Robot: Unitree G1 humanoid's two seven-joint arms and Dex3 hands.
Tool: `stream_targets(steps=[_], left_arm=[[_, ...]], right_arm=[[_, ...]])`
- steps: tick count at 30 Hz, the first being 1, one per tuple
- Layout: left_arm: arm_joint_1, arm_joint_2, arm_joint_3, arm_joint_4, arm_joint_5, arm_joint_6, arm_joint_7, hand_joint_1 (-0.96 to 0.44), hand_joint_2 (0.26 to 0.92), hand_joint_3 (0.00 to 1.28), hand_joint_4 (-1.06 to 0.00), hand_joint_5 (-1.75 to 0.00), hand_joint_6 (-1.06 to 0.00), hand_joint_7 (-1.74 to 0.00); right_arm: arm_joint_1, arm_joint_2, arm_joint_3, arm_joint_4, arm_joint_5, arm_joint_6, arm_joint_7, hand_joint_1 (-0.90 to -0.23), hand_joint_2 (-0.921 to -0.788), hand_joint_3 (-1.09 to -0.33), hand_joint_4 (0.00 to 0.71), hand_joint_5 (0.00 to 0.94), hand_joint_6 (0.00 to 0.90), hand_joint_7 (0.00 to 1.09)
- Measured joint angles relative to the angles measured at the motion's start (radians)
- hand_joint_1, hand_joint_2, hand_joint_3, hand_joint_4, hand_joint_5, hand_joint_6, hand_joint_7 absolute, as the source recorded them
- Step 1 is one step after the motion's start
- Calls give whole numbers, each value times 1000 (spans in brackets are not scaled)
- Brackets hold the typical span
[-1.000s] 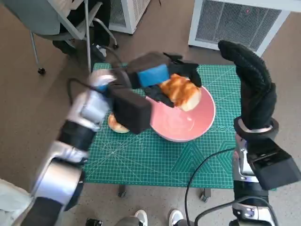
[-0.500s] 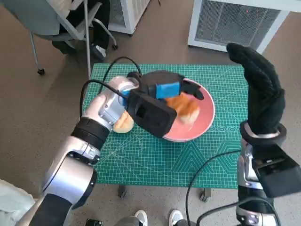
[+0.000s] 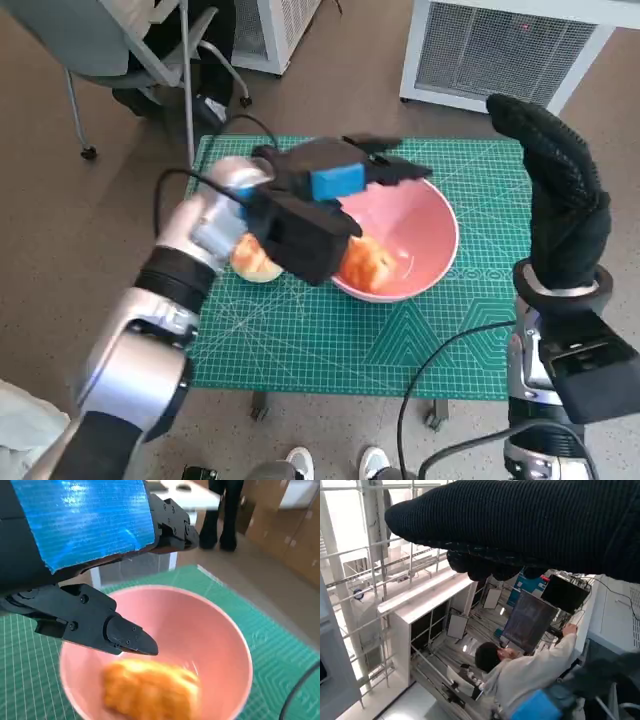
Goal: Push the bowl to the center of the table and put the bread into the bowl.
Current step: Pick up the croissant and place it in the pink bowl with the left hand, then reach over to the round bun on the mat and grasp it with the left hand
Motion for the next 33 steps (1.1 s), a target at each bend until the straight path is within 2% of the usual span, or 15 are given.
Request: stream_targets(steps=[12, 20, 33], left_arm=[[64, 177, 101, -70, -80, -91, -33, -185, 855, 0, -96, -28, -304, -32], [107, 255, 114, -64, -68, -104, -19, -173, 850, 1, -161, -34, -349, -45], [176, 279, 93, -56, -40, -53, -25, -158, 860, 4, -192, -14, -357, -26]], right_arm=[[0, 1, 0, 0, 4, 2, 0, -566, -921, -715, 302, 2, 22, 679], [-1, 1, 0, 3, 6, 2, 1, -560, -921, -716, 302, 2, 24, 676], [-20, 0, 0, 43, 9, -14, 6, -564, -921, -717, 298, 0, 23, 675]])
